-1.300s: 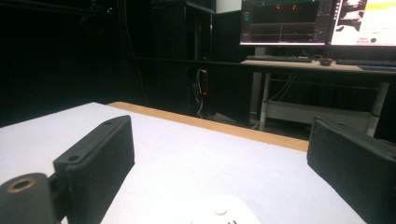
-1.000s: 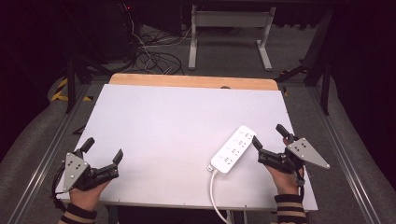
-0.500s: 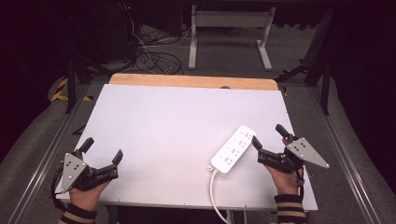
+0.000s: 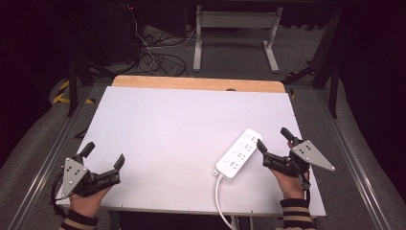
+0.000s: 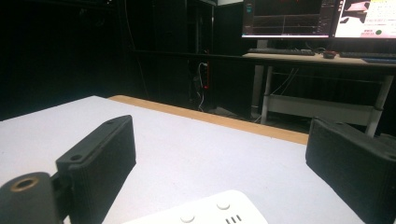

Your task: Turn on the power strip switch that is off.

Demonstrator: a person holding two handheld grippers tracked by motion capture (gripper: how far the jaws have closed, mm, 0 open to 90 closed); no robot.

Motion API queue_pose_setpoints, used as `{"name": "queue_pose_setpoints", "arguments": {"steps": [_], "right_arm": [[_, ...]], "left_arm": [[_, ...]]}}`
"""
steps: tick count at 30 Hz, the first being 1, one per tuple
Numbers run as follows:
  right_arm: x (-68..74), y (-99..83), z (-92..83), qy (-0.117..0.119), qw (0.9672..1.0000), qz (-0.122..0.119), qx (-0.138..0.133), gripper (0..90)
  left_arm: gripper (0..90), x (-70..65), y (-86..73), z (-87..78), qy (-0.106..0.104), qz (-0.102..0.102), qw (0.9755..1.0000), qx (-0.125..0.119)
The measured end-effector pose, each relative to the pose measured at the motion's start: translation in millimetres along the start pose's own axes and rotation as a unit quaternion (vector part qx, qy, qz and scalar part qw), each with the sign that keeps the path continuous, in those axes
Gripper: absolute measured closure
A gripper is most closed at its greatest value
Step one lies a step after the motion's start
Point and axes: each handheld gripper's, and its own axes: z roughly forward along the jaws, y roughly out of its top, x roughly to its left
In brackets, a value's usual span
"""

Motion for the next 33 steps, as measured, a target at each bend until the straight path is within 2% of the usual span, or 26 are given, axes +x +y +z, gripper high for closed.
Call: {"name": "queue_pose_setpoints", "arguments": {"steps": [33], "right_arm": [[-0.7,-0.5,1.6,0.000,1.0000,0.001,0.006,10.2]], "left_arm": [[0.6,-0.7,-0.2,0.6,-0.002,0.000,1.0000,0.001]]}}
